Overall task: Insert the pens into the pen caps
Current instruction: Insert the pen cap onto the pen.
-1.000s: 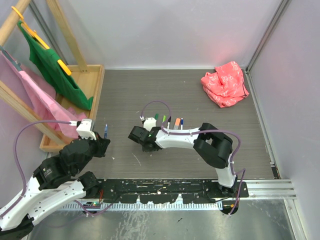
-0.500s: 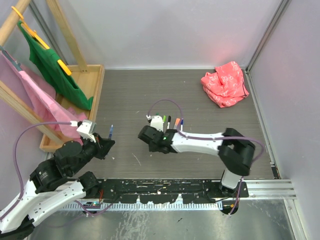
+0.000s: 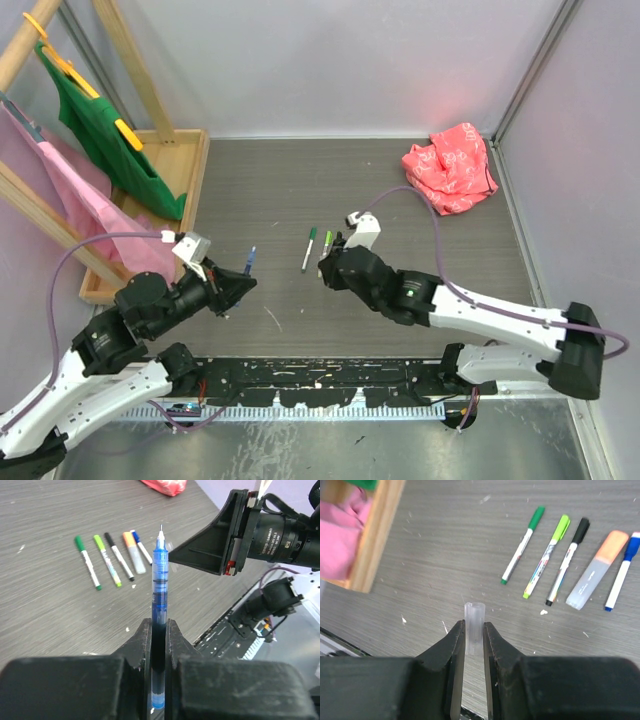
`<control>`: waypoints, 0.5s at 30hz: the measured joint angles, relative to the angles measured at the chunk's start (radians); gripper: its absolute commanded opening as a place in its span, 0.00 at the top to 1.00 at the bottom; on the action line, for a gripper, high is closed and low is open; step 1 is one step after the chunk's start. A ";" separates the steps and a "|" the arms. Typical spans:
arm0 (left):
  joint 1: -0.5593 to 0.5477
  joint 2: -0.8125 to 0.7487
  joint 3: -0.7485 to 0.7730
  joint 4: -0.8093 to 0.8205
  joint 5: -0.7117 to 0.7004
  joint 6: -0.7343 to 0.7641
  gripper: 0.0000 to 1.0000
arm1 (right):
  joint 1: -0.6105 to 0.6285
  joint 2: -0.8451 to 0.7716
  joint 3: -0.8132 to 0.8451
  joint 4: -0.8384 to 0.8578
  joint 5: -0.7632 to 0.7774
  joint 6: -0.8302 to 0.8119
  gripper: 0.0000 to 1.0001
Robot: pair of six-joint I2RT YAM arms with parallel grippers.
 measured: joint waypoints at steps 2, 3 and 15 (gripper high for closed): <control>0.000 0.029 -0.010 0.052 0.039 -0.010 1.00 | -0.002 -0.071 -0.036 0.030 0.022 -0.004 1.00; 0.000 0.043 -0.021 0.090 0.061 -0.024 1.00 | -0.003 -0.112 -0.061 0.053 0.030 -0.004 1.00; -0.002 0.177 -0.063 0.331 0.190 -0.118 1.00 | -0.008 -0.522 -0.303 0.391 0.008 0.023 1.00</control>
